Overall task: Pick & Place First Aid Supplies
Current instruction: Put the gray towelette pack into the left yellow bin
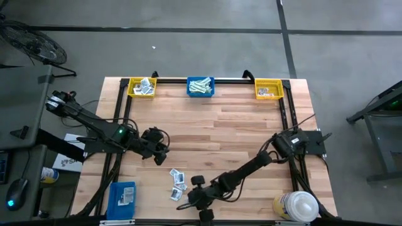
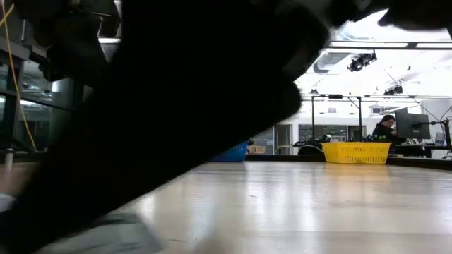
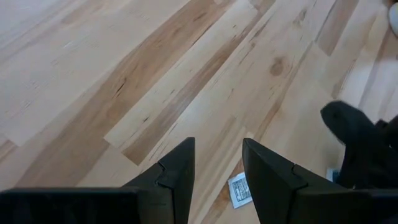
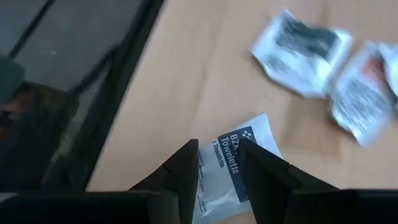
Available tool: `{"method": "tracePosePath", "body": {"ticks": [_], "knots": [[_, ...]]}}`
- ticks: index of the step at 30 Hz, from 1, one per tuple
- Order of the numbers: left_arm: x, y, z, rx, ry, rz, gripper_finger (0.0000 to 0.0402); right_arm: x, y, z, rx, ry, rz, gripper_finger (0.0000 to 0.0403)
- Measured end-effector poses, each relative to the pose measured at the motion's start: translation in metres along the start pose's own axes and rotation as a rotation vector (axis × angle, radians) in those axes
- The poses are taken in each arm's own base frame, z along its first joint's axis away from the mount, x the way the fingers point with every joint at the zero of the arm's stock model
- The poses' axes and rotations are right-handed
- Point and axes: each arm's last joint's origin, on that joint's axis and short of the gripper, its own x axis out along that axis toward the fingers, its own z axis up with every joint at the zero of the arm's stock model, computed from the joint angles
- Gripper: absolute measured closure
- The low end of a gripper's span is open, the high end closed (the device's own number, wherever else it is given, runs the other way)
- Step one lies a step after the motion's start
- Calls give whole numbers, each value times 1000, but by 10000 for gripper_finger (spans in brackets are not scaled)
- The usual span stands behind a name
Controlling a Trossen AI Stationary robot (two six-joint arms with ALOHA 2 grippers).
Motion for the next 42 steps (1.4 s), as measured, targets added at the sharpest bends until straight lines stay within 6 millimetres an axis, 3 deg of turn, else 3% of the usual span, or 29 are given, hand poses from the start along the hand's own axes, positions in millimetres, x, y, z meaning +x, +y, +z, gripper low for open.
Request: {"method": "tracePosePath", "body": {"ticks": [8, 14, 23, 29, 32, 42], "knots": [[0, 0, 0, 2, -8, 4, 268, 4, -7, -32, 76, 72, -18, 292], [0, 0, 0, 3, -9, 5, 268, 4, -9, -33, 93, 64, -30, 303], [0, 0, 0, 4, -10, 6, 268, 5, -13, -33, 177, 92, 6, 395], [0, 0, 0, 4, -9, 5, 268, 5, -14, -33, 251, 94, 4, 401], [0, 0, 0, 4, -9, 5, 268, -6, -13, -28, 241, 86, -44, 402], [0, 0, 0, 4, -9, 5, 268, -74, -17, 7, 284, 22, -152, 393]]}}
